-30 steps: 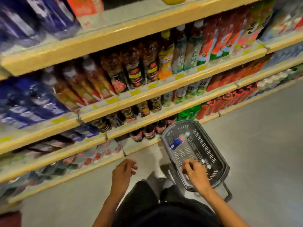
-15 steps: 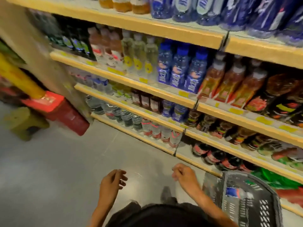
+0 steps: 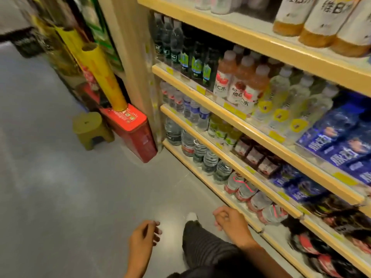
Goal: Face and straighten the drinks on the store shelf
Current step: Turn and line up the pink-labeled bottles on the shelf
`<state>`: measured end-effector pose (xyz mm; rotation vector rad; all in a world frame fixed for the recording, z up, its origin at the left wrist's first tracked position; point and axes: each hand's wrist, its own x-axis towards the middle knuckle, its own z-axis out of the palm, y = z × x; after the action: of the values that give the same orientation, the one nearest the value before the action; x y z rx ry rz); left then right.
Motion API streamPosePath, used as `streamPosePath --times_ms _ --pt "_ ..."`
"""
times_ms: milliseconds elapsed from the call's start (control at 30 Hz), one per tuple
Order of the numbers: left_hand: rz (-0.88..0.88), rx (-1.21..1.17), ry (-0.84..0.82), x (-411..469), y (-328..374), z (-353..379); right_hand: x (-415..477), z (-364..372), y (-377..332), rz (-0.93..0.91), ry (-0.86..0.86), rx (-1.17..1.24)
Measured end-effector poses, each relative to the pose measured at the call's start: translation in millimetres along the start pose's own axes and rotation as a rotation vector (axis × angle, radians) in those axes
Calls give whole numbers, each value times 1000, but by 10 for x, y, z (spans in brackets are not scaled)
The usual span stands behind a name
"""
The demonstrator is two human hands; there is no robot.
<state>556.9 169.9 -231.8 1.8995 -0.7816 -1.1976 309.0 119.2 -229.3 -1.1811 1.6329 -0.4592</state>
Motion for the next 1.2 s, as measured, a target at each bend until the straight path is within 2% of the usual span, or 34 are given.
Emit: streamPosePath --times_ms 167,333,533,700,800,900,1000,1133,1200 --pt "19 23 -24 908 452 23 839 59 -549 -15 25 50" --pt "129 28 -30 1730 1233 -26 1489 -41 -1195 -49 81 116" --pt "294 52 -153 2405 2093 61 1905 -122 -1935 -95 288 190" --pt "570 152 -324 2994 2920 164 2026 -180 -2679 -222 483 357" --pt "804 177 -449 3172 3596 190 1975 -338 -3237 -325 633 388" --pt "1079 152 -566 3187 4300 294 1867 -634 -3820 -510 847 349" --pt "1487 156 -590 3121 4891 541 1861 -1030 -4235 -630 1035 324" --pt "2189 325 -431 3197 5383 1052 2120 -1641 -4492 -552 1251 269" --pt "2415 419 -376 3315 5518 1277 2301 -1924 -4525 -441 1260 234"
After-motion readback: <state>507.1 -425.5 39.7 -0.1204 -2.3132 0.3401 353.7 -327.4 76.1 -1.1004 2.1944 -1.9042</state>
